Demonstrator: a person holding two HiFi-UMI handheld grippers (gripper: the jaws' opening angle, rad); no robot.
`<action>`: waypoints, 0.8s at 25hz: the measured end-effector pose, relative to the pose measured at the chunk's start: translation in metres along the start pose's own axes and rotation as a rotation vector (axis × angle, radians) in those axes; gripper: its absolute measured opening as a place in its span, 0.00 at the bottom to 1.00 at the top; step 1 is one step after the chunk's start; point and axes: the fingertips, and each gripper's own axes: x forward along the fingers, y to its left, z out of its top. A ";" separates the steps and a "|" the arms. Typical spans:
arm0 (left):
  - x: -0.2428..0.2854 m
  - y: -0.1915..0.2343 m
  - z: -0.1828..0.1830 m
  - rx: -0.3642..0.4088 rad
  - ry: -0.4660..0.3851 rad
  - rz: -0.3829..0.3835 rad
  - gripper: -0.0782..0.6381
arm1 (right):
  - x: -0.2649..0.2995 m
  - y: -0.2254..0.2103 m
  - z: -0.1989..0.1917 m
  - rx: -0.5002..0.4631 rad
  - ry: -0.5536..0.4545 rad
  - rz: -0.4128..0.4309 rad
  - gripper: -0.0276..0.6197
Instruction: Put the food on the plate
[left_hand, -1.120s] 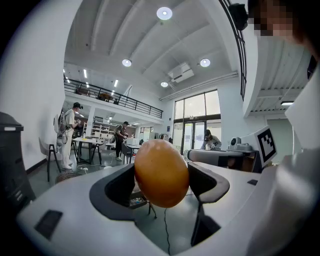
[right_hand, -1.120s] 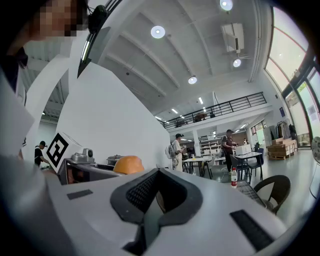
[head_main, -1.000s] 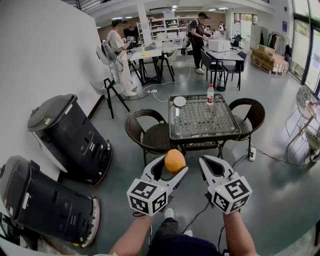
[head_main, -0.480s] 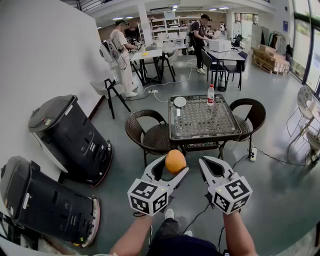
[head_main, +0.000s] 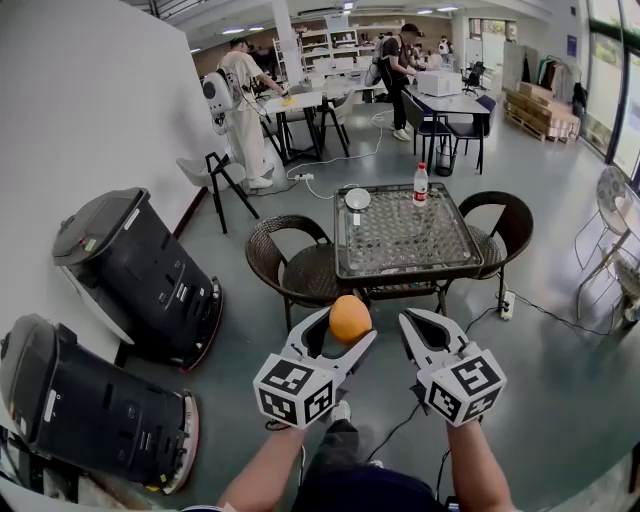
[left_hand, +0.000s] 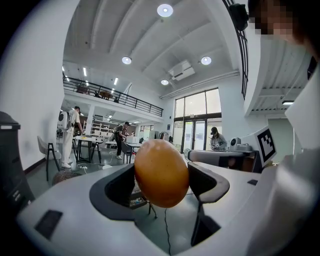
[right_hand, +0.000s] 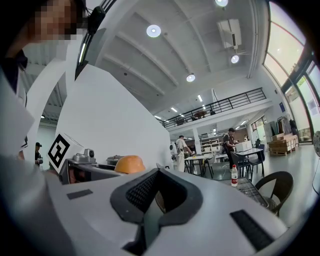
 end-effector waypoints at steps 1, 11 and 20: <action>0.004 0.002 0.001 0.000 0.000 -0.001 0.58 | 0.002 -0.004 0.000 0.002 0.001 -0.001 0.05; 0.048 0.047 0.006 0.001 0.003 -0.020 0.58 | 0.056 -0.039 -0.006 0.006 0.016 -0.018 0.05; 0.097 0.110 0.016 0.000 0.016 -0.065 0.58 | 0.127 -0.074 -0.011 0.006 0.049 -0.057 0.05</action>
